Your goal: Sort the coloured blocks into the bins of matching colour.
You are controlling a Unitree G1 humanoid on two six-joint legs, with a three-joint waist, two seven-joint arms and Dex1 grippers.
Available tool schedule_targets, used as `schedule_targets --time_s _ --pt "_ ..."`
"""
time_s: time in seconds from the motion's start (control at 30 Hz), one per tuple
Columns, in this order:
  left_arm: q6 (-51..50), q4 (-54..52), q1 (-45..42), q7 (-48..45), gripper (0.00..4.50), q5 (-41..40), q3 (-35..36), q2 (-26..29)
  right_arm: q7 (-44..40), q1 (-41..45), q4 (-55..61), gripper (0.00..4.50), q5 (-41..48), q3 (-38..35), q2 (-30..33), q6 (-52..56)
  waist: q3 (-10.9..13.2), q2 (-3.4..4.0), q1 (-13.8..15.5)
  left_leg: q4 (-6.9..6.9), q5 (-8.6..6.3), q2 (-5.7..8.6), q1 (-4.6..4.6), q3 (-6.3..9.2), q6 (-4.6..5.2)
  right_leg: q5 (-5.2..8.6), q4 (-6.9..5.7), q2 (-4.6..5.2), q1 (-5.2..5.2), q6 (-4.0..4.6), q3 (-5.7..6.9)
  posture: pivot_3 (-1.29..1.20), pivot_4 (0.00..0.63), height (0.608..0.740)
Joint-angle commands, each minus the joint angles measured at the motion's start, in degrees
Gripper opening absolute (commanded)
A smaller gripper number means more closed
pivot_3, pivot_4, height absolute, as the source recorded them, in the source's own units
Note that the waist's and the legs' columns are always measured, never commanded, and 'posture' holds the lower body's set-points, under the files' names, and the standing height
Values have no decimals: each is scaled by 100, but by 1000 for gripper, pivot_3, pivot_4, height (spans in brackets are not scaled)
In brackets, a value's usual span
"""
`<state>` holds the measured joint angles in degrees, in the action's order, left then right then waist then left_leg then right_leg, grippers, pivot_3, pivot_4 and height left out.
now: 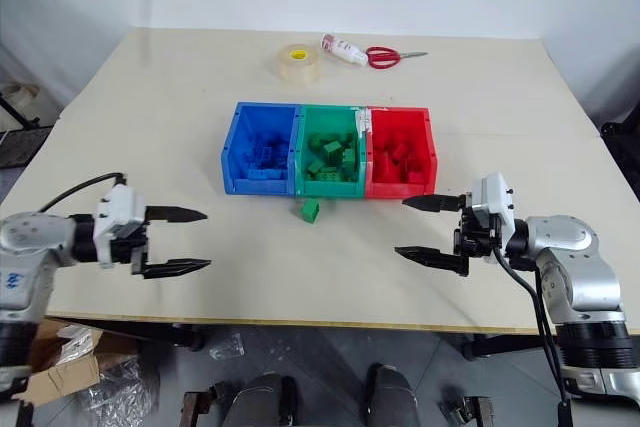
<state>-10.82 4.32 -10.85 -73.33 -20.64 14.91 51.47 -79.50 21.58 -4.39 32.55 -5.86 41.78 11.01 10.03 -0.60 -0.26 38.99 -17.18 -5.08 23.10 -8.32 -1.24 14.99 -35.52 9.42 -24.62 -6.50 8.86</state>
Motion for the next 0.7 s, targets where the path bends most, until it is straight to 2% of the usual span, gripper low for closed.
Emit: schedule_targets --time_s 0.03,0.2,0.47,0.7 --pt "-101 -423 272 149 4476 -227 361 108 -164 147 -92 4500 -25 -20 -10 -153 1 1 15 0 0 -1 0 1 0 1 -1 0 -1 1 1 0 150 740" --pt "-365 -954 206 586 4476 -326 92 -183 -195 224 -174 4500 -54 22 -46 -192 1 1 36 3 -2 -1 1 -1 0 1 -1 0 1 1 0 0 150 740" --pt "-735 -1456 -253 1891 4476 209 -1165 -1388 -49 -141 149 4500 19 -163 26 -146 -2 5 25 4 -2 0 -1 -4 -2 0 -4 -1 2 1 0 0 150 740" --pt "-1357 -1498 -343 3035 4476 535 -1701 -2260 137 -527 515 4500 85 -365 97 -67 -2 5 24 6 -2 0 -1 -2 -2 0 -3 -1 2 0 0 0 150 740"
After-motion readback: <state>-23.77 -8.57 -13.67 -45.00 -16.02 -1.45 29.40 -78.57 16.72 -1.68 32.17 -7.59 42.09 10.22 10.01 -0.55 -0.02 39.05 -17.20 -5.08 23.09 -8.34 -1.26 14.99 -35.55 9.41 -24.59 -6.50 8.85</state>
